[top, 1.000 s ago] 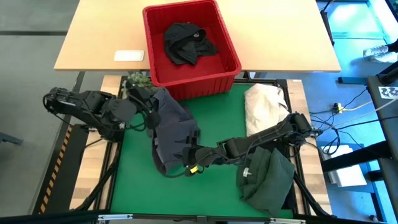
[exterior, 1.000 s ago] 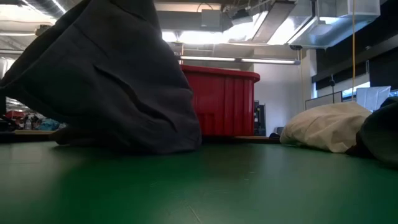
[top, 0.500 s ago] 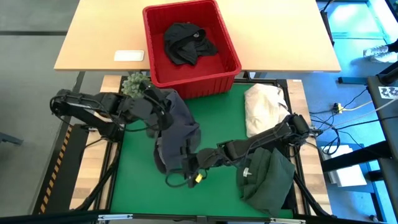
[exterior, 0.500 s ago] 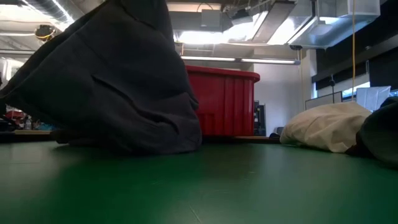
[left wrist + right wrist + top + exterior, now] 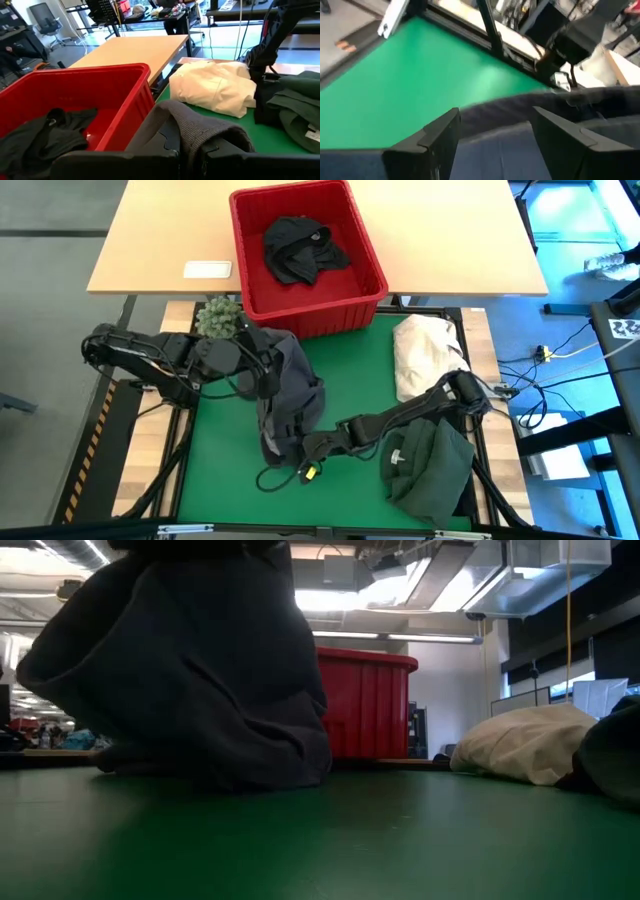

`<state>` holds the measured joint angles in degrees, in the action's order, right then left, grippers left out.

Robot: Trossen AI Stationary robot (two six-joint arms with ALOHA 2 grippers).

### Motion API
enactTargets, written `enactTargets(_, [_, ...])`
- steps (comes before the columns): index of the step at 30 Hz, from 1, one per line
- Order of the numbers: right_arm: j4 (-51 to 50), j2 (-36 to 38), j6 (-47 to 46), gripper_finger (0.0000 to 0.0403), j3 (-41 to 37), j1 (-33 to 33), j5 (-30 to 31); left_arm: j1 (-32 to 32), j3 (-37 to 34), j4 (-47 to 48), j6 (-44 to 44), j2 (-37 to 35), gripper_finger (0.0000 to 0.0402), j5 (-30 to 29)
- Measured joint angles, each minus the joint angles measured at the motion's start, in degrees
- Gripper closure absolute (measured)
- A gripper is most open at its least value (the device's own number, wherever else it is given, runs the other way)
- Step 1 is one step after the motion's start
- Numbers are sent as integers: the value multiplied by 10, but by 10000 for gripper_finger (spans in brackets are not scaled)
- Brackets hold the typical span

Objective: Fold laundry
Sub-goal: Fold the gray pants

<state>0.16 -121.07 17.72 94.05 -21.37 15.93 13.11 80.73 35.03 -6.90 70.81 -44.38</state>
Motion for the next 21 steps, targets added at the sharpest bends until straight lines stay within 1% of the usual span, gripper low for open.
enactTargets(5, [-46,-3,-2,157,1,-1,30,-1,0,2,0,0,401,0])
enactTargets(10, [-95,-3,-19,157,1,-5,92,-1,0,5,0,0,401,-3])
enactTargets(12, [-93,-3,-30,157,1,-6,104,-1,0,5,0,0,401,-10])
enactTargets(17, [-54,-3,-55,157,1,-17,106,-9,0,6,0,0,401,-15])
enactTargets(21, [-3,-3,1,157,1,-31,95,-18,0,18,-3,0,401,-15])
